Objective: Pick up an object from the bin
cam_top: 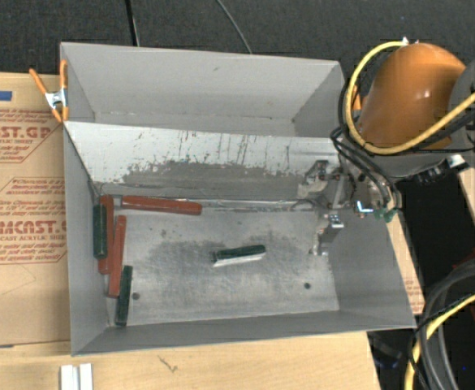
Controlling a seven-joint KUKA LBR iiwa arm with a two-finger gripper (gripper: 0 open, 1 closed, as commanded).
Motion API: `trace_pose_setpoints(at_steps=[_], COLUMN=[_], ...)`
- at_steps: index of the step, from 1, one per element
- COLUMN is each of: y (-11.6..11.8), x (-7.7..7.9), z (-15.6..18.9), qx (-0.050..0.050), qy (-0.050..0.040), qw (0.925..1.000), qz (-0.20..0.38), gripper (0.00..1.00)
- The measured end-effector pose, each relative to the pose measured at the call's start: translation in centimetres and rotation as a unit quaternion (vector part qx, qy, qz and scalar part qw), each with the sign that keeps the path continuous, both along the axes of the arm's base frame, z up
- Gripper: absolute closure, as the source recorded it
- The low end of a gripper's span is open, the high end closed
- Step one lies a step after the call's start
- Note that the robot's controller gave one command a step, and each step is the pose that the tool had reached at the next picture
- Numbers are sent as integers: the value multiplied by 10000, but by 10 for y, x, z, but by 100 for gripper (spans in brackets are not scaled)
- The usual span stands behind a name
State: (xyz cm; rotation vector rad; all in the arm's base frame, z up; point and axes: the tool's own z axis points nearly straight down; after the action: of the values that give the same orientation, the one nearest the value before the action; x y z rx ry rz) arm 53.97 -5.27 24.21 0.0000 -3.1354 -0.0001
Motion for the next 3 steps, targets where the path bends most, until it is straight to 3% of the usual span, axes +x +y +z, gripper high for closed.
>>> trace_pose_setpoints(at_steps=[1, 2, 3], y=[0, 34, 86], x=[1, 13, 16], z=[5, -71, -86], qx=[-3, -3, 4], qy=[-42, -65, -30], qw=[10000, 9999, 9936], qz=[4, 144, 1133], gripper=[0, 0, 0])
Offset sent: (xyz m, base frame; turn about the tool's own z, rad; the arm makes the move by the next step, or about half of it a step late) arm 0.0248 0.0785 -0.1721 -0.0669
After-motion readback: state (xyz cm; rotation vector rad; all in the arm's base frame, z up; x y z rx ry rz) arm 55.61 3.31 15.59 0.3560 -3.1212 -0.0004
